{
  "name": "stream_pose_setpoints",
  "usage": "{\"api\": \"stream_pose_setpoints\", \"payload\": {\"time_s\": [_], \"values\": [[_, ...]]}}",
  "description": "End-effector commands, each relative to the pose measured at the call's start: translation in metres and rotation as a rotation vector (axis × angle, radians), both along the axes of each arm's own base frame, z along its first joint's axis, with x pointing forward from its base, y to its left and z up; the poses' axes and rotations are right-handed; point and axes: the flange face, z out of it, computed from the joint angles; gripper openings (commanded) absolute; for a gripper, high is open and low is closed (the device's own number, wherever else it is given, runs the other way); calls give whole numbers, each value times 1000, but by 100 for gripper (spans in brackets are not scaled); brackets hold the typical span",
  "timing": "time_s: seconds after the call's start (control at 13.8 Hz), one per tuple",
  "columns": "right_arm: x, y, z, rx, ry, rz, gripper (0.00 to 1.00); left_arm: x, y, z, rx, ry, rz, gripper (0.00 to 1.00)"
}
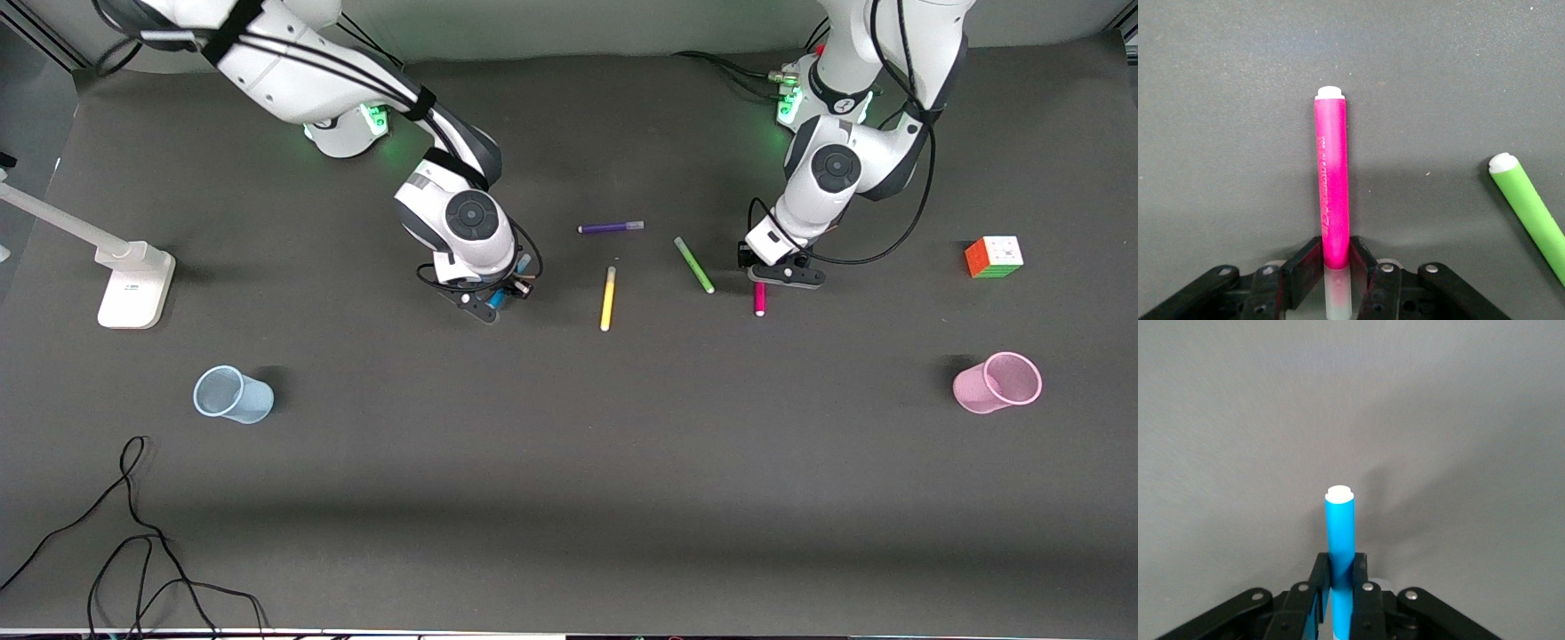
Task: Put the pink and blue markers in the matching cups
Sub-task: 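Carry the blue marker to the blue cup while the left gripper lifts the pink marker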
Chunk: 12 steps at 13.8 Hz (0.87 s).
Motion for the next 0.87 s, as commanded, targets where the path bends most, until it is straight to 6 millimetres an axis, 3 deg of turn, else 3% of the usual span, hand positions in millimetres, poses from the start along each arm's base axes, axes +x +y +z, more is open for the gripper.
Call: {"api": "stream_pose_setpoints", "payload": {"time_s": [0.0, 0.29, 0.51, 0.8], "values": [[9, -15, 52, -58, -58, 88, 0, -6, -3, 0, -7, -12, 68, 0], [32, -54, 112, -125, -74, 234, 0, 1, -8, 7, -15, -20, 153, 0], [51, -87, 142, -253, -117, 344, 0, 9, -13, 18, -7, 4, 204, 0], [69, -116, 171, -438, -168, 474, 0, 35, -22, 71, 45, 102, 258, 0]]}}
